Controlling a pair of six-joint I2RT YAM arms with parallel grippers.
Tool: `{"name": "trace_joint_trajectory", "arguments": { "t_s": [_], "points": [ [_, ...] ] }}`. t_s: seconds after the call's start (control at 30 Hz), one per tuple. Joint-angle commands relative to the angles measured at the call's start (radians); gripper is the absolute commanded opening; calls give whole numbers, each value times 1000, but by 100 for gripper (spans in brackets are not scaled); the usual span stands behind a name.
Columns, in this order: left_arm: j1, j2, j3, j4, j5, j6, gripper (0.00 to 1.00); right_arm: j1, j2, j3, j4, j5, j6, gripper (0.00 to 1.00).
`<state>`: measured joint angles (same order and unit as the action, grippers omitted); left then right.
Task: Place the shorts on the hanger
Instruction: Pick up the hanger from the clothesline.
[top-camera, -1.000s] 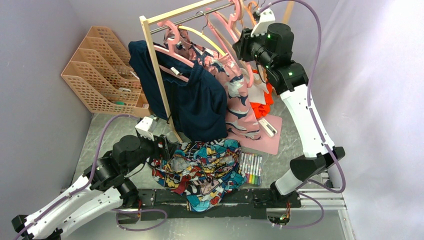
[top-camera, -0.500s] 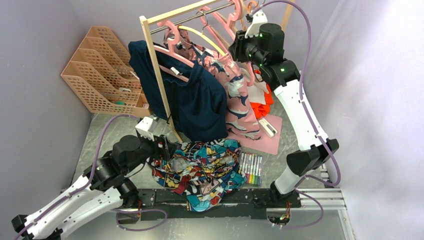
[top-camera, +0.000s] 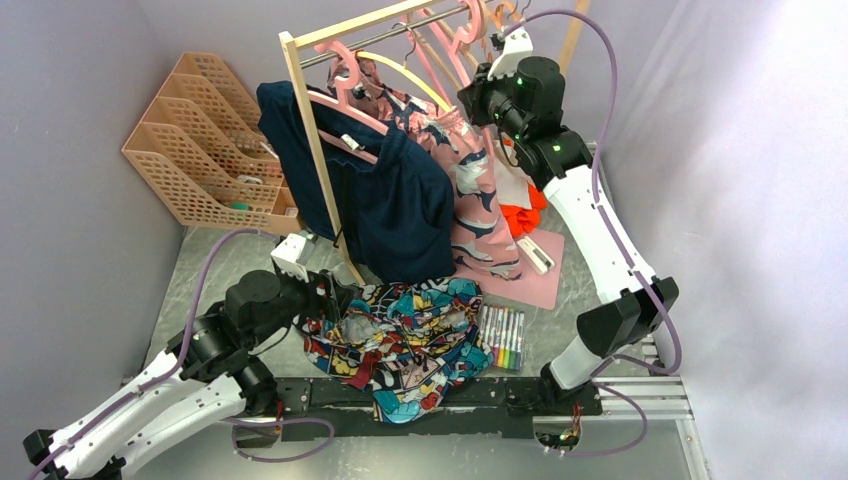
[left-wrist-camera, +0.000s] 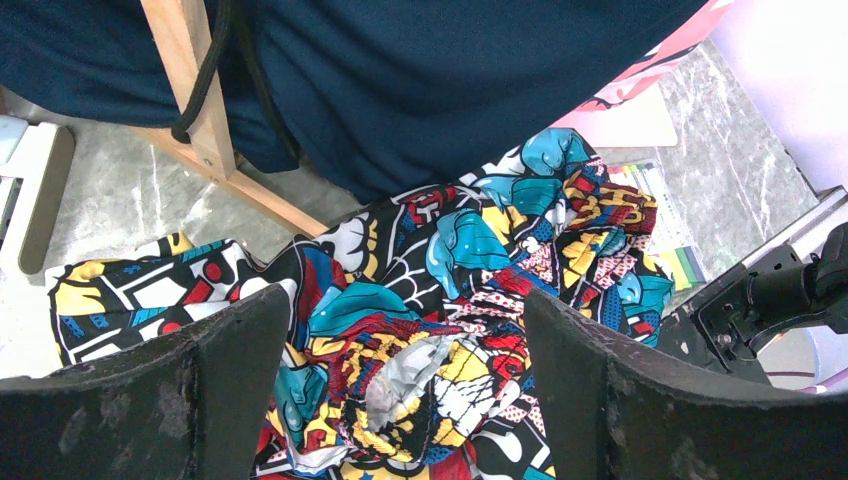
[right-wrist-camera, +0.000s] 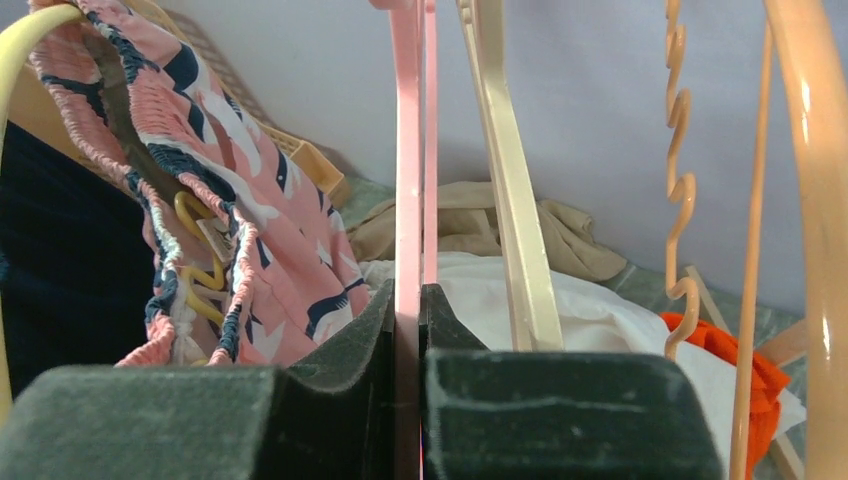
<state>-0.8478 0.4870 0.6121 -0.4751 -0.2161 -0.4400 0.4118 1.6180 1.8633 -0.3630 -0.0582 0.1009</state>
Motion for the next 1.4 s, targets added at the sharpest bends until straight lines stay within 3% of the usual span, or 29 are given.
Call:
{"name": "trace_joint_trajectory", "arguments": {
  "t_s": [0.0, 0.83, 1.37],
  "points": [
    [-2, 3, -2, 35, 11, 14, 90, 3, -57, -58, 108, -17, -17, 0],
    [-2, 33, 0, 30, 1, 13, 90, -3, -163, -475, 664, 37, -50, 0],
    [-2, 55, 2, 26, -10, 13, 90, -3, -90, -492, 846, 24, -64, 0]
  ]
}}
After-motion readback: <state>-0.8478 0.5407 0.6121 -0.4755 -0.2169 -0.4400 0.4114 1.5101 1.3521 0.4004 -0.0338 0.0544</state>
